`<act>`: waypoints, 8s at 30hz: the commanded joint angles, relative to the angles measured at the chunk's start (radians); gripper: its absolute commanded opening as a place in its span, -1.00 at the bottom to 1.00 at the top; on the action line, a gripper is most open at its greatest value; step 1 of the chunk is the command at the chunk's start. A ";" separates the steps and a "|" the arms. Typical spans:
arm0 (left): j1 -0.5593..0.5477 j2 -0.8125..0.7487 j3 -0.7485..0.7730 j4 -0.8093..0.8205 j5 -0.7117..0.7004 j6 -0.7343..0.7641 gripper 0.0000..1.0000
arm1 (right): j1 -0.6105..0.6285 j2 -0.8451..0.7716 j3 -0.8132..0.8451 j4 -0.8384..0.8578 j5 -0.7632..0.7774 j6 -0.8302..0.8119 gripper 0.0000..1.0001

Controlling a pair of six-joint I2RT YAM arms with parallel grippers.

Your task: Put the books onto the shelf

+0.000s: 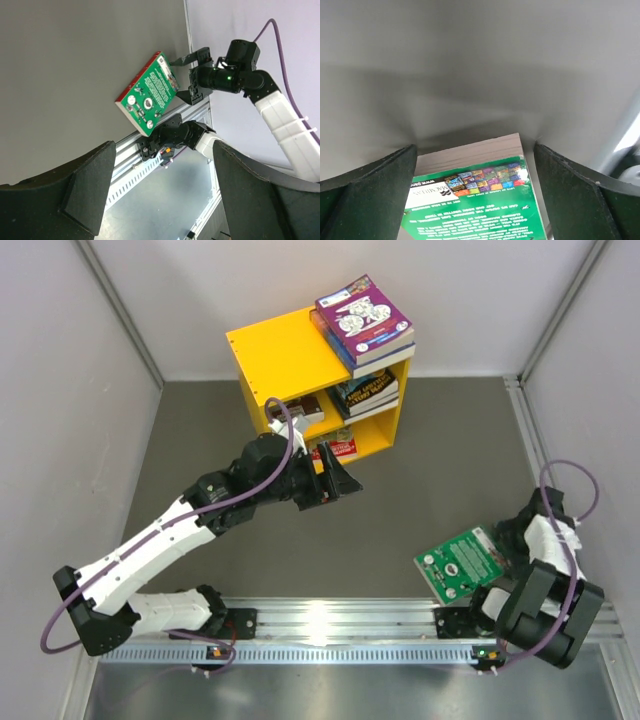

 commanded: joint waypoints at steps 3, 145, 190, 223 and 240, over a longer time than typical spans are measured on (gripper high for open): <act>0.000 -0.010 -0.014 -0.005 -0.022 -0.018 0.66 | 0.262 0.005 -0.084 0.127 -0.144 0.272 0.93; -0.016 -0.098 -0.392 0.704 -0.254 -0.431 -1.00 | 1.089 -0.294 -0.270 1.380 -0.731 1.015 0.54; -0.015 -0.075 -0.557 0.375 -0.110 -0.298 0.19 | 0.945 0.000 0.311 0.497 -0.662 0.082 -1.00; 0.034 -0.099 -0.392 0.102 -0.179 -0.152 0.13 | 0.833 0.384 0.318 1.808 -0.951 0.717 -1.00; 0.047 -0.101 -0.415 0.084 -0.122 -0.184 0.06 | 0.836 0.610 0.133 2.130 -0.886 0.667 -1.00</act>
